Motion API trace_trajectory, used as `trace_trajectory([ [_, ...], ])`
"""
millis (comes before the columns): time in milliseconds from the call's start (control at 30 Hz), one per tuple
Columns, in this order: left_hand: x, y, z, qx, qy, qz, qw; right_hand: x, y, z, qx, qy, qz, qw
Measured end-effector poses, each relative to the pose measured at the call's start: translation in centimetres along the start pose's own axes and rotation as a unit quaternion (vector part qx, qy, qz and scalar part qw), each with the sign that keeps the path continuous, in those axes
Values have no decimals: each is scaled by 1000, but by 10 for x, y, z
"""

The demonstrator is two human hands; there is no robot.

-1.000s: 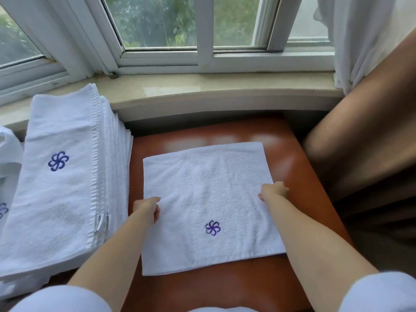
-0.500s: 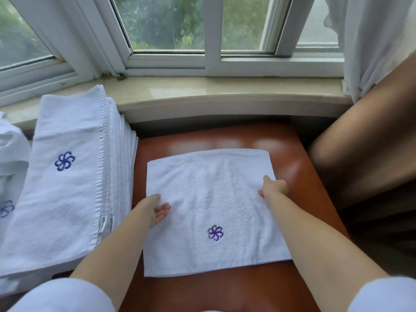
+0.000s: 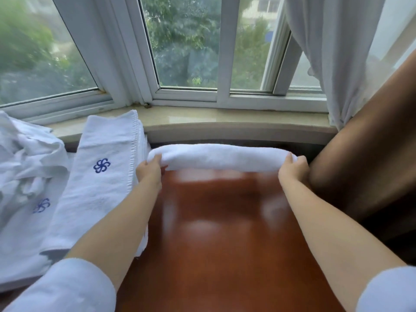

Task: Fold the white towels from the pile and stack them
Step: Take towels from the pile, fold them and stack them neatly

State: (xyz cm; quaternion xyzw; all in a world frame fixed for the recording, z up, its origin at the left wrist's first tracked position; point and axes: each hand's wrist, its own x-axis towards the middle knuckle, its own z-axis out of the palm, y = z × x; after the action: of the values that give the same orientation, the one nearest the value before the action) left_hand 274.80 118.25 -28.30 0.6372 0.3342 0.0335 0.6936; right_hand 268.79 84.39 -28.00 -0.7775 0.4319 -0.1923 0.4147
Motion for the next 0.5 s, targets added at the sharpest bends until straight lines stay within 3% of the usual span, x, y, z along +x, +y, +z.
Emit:
trace_trajectory([
  [100, -10, -55, -20, 211, 2, -42, 977, -26, 48, -4, -81, -33, 72, 994],
  [200, -33, -107, -45, 412, -56, -107, 903, -45, 98, -1, -168, -145, 179, 958],
  [300, -42, -140, -65, 508, -100, -175, 838, -59, 125, -2, -180, -214, 234, 931],
  [433, -36, -143, -62, 422, -72, -177, 886, -65, 127, 1, -187, -165, 223, 942],
  [500, -35, -139, -50, 442, -42, -144, 884, -61, 121, 7, -174, -147, 188, 955],
])
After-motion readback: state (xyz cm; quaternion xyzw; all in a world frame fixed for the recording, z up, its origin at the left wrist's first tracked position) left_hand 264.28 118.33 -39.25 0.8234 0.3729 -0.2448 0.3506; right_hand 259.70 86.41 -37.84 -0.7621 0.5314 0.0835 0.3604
